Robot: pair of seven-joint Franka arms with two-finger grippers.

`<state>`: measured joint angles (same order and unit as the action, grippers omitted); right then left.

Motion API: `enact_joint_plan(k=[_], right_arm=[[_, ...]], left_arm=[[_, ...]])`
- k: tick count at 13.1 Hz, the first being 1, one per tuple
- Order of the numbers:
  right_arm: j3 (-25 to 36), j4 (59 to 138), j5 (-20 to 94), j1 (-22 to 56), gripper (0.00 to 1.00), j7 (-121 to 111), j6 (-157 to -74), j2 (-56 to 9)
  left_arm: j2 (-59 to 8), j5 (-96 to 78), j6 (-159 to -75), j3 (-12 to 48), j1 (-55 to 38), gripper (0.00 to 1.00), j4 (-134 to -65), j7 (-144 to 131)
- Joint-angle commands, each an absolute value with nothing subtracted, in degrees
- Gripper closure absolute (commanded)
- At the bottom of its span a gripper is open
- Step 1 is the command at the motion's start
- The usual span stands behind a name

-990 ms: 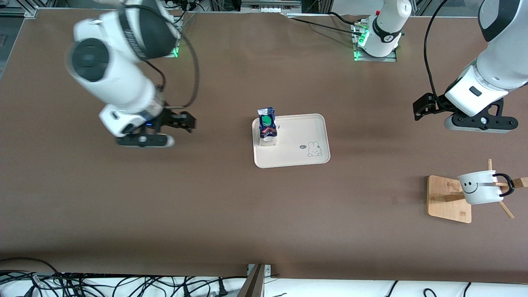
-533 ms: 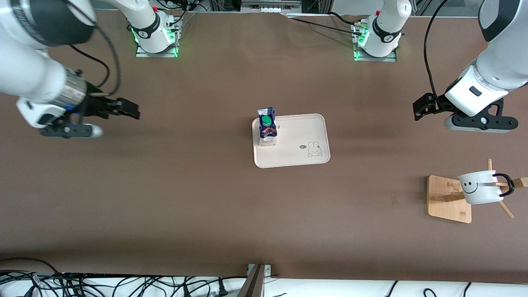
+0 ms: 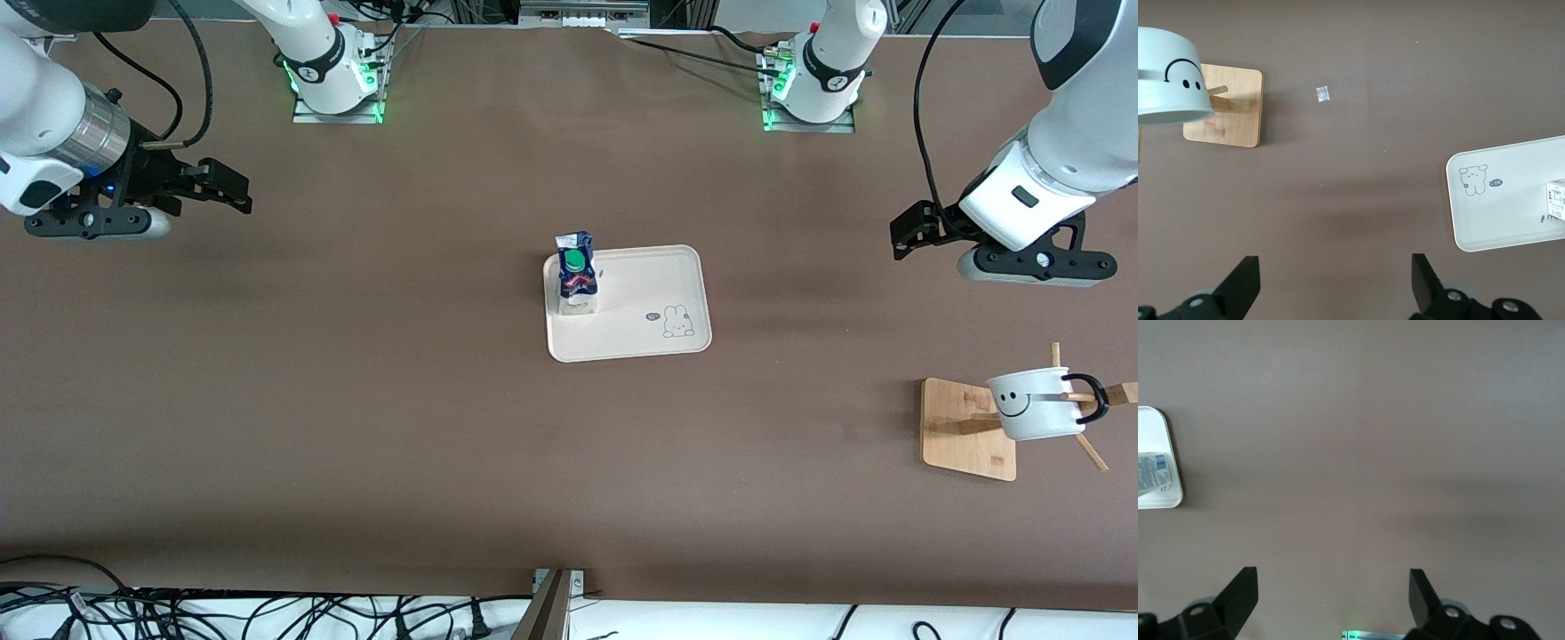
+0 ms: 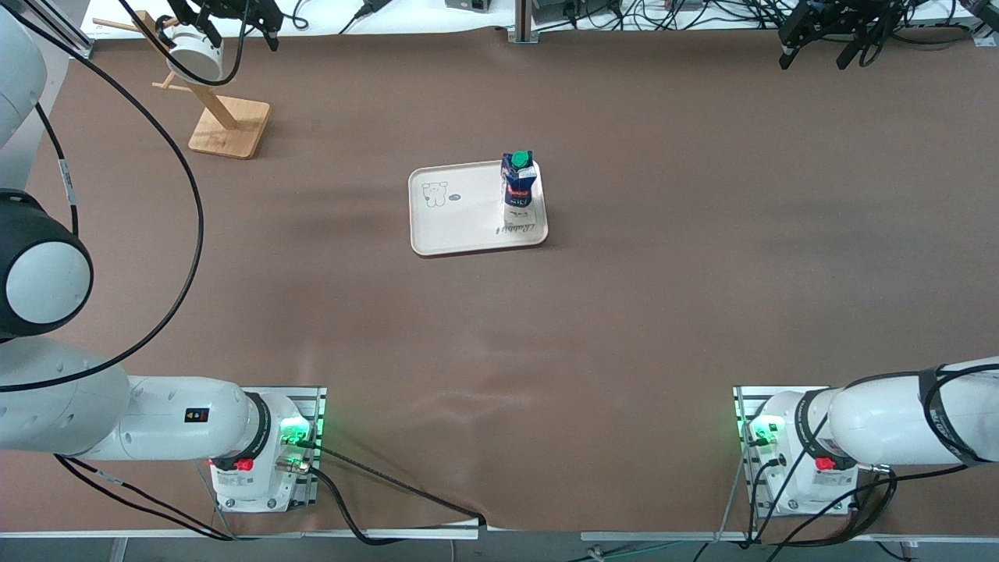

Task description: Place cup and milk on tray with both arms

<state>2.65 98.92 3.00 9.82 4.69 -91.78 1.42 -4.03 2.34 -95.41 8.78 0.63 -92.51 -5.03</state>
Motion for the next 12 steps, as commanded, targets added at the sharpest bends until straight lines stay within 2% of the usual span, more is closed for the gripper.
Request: enact_joint_plan(k=[1, 12], right_arm=[[1.58, 100.37, 0.80, 8.61, 0.00, 2.81, -93.77, 2.20], [1.58, 94.66, -2.80, 8.35, 0.00, 3.43, -93.43, 0.18]], left_arm=[[-4.66, 2.29, -93.96, 8.61, 0.26, 0.00, -90.62, -5.27], [-4.66, 2.29, -93.96, 8.61, 0.26, 0.00, -90.62, -5.27]])
